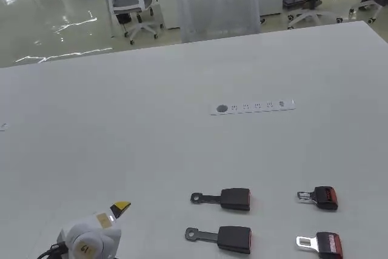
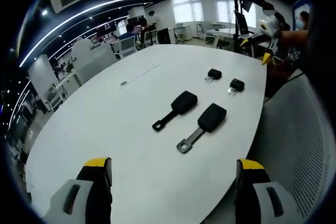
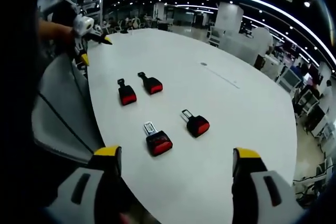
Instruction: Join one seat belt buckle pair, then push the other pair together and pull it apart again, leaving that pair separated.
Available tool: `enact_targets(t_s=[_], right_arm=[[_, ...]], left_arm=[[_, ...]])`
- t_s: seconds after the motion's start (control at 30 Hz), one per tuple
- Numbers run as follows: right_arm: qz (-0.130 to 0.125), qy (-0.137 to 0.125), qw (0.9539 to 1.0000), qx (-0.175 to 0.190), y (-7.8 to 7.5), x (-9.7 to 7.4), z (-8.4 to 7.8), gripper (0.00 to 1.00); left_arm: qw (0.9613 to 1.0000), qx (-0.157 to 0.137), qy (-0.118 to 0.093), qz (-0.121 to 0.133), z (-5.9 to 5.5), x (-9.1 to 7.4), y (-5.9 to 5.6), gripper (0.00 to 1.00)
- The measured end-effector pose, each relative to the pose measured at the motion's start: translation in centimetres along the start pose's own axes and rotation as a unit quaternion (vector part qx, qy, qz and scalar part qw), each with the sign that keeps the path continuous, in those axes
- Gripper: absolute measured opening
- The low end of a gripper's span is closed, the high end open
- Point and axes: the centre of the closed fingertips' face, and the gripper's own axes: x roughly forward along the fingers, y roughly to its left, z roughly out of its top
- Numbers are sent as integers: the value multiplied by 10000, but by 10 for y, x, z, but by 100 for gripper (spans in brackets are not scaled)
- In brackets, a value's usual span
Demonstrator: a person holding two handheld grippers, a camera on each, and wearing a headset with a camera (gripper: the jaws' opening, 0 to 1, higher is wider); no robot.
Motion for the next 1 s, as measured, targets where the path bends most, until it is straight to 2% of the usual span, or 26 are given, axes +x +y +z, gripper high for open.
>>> enact_targets(t_s=[0.23,0.63,0.77,1.0], right_arm=[[26,-93,9999,116,-3,1,7,87],[35,-16,10000,60,3,4,6,89],[54,13,9997,225,3,4,5,85],[19,-15,10000,22,1,2,5,81]], left_arm=[[10000,-32,-3,39,-1,-1,3,100],[10000,-22,43,22,-6,-1,2,99],[10000,25,61,17,-5,0,2,98],[9998,188,105,-34,-1,1,1,98]])
